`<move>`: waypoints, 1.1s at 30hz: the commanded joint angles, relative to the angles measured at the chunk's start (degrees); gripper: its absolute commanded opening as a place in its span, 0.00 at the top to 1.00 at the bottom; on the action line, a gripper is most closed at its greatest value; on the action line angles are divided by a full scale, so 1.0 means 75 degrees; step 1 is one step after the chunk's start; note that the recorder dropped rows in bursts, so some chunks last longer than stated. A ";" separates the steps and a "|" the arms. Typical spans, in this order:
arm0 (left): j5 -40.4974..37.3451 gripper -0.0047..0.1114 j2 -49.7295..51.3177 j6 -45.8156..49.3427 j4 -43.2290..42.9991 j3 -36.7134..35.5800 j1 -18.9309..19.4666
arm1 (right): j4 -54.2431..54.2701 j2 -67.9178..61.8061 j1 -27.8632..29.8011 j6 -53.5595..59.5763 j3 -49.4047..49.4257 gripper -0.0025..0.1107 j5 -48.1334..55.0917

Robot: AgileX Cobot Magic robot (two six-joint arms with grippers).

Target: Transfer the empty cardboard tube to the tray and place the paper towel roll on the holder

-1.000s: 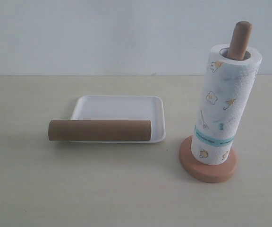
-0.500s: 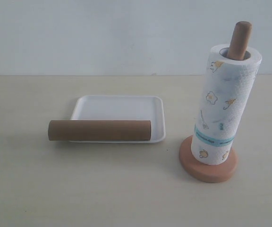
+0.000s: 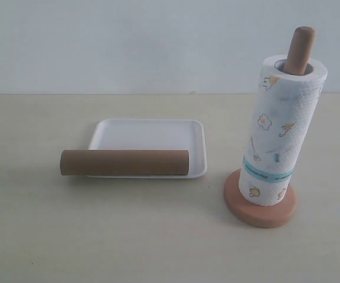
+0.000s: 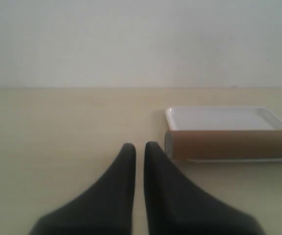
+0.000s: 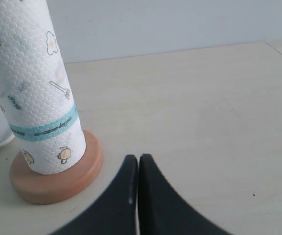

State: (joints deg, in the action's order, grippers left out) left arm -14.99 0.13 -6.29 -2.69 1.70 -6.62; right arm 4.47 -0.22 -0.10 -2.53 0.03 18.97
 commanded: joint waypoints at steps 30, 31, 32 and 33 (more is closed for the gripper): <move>-0.0338 0.91 -0.0018 0.1320 0.0696 -0.0227 0.0581 | -0.0010 0.0030 0.0013 0.0000 -0.0004 0.98 -0.0036; -0.0338 0.91 -0.0018 0.1320 0.0696 -0.0227 0.0581 | -0.0010 0.0030 0.0013 0.0000 -0.0004 0.98 -0.0036; -0.0338 0.91 -0.0018 0.1320 0.0696 -0.0227 0.0581 | -0.0010 0.0030 0.0013 0.0000 -0.0004 0.98 -0.0069; -0.0338 0.91 -0.0018 0.1320 0.0696 -0.0227 0.0581 | -0.0010 0.0030 0.0013 0.0000 -0.0004 0.98 -0.0102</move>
State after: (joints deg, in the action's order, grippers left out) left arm -17.52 0.13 3.22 1.76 0.21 -2.44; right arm 4.47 -0.22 -0.10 -2.53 0.03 18.97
